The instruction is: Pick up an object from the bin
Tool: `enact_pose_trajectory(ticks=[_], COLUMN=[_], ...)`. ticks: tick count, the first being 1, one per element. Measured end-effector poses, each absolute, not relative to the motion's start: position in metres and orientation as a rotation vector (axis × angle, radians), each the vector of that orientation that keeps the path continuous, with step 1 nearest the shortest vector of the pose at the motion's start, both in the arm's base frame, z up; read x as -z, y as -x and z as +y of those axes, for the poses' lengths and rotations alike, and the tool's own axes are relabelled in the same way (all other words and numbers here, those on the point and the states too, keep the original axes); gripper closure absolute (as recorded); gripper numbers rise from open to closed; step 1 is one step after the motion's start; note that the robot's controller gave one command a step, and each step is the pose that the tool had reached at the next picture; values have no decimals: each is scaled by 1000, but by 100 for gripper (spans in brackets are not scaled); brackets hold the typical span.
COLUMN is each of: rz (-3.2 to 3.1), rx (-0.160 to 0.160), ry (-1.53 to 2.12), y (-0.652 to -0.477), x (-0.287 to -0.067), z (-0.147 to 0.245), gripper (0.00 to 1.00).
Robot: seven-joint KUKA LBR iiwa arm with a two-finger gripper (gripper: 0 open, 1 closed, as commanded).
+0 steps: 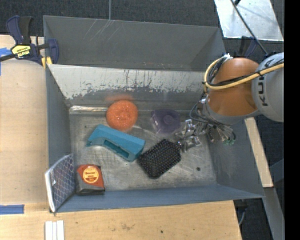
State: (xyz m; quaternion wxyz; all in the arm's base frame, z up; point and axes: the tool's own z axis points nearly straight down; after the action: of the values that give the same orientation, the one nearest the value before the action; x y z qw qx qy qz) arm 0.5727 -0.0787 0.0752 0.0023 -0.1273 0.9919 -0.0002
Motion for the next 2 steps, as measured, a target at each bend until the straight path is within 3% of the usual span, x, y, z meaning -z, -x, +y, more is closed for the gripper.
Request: enact_pose_trajectory(ticks=[1, 2], rz=[3072, 3065], rx=[2, 5], ry=[637, 643], y=[-543, -542], x=[-75, -73], z=[-78, -78], gripper=[0, 0])
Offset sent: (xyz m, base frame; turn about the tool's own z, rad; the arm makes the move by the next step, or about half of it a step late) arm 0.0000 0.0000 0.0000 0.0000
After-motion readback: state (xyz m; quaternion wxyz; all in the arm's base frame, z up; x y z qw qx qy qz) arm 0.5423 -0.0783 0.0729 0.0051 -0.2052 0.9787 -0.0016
